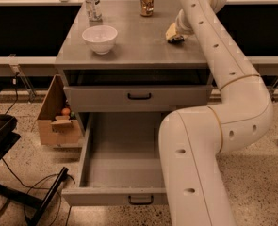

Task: Place rxbar blueberry into middle drawer

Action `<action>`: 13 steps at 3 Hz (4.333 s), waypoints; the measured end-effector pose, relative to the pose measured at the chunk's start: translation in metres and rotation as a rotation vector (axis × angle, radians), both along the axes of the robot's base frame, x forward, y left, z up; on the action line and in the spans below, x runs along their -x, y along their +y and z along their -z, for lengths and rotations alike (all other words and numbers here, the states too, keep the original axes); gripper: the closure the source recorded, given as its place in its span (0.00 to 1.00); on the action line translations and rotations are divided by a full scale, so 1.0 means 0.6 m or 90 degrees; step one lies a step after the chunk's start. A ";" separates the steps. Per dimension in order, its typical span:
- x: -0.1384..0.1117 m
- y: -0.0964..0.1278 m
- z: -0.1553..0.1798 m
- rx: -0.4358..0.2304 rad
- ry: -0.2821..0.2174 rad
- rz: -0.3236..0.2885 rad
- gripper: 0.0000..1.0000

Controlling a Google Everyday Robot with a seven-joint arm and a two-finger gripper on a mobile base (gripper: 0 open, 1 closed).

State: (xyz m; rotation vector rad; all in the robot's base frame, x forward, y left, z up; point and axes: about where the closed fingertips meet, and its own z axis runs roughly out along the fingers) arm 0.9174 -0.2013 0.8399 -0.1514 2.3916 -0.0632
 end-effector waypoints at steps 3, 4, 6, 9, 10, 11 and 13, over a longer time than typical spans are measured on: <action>0.073 0.064 -0.016 0.005 0.100 -0.078 1.00; 0.159 0.104 -0.051 0.012 0.191 -0.133 1.00; 0.269 0.084 -0.092 -0.007 0.274 -0.178 1.00; 0.443 -0.081 -0.118 -0.023 0.265 -0.241 1.00; 0.479 -0.092 -0.087 -0.047 0.285 -0.268 1.00; 0.502 -0.102 -0.051 -0.071 0.302 -0.279 1.00; 0.520 -0.103 0.015 -0.107 0.313 -0.273 1.00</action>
Offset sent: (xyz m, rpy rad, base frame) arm -0.0919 0.0972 0.0177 -0.0249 0.3971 0.3904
